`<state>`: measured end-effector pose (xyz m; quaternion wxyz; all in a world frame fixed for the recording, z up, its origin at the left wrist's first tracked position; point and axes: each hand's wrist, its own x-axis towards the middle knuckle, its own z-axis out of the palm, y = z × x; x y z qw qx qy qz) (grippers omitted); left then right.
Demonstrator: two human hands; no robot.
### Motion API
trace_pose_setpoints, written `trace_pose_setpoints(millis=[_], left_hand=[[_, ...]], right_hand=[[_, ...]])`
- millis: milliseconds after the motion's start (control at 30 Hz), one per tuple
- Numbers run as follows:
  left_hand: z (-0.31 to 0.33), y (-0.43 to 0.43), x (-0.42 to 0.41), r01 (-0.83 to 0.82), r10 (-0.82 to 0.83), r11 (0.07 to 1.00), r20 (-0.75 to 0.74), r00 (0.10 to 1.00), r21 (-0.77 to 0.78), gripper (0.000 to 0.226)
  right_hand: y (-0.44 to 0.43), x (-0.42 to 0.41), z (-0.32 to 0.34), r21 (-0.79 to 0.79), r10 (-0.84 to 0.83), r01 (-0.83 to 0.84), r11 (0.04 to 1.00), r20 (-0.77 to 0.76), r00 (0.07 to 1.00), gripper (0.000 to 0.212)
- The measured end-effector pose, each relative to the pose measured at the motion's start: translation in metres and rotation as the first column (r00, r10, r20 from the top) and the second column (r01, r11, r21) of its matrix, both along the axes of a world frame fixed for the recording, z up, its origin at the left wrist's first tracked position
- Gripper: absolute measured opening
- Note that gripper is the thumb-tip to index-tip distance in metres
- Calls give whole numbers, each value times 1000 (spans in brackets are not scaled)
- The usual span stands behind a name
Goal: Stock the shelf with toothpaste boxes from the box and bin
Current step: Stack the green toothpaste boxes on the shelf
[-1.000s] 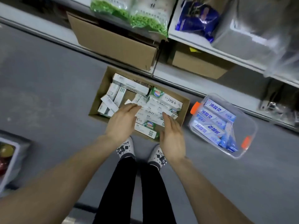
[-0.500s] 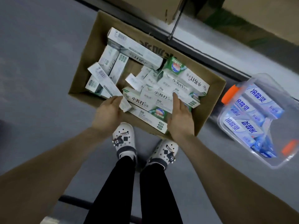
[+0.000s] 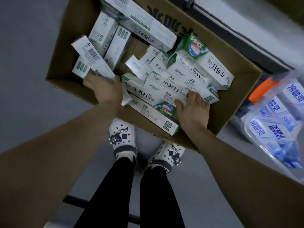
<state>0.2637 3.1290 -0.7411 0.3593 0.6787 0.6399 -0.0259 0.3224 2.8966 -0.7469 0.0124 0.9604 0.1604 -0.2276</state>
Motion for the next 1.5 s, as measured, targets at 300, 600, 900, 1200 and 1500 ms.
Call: trace_pose_setpoints(millis=[300,600,900,1200,1500], left_hand=[[-41,20,5,-232,243,932,5,970,-277,56],[-5,7,15,-327,345,850,-33,938,-414,75],[93,-38,20,-142,214,822,69,974,-551,52],[239,-43,22,133,-40,780,163,986,-612,57],[405,-24,44,540,-431,655,326,841,-529,65]], right_hand=[[-4,14,-13,-85,-13,9,996,-37,999,79],[9,31,9,-74,36,-63,995,-319,947,94],[7,29,104,-11,-186,238,971,-662,726,71],[-15,41,269,124,-413,555,823,-540,733,59],[-32,57,425,313,-416,601,736,-490,766,47]])
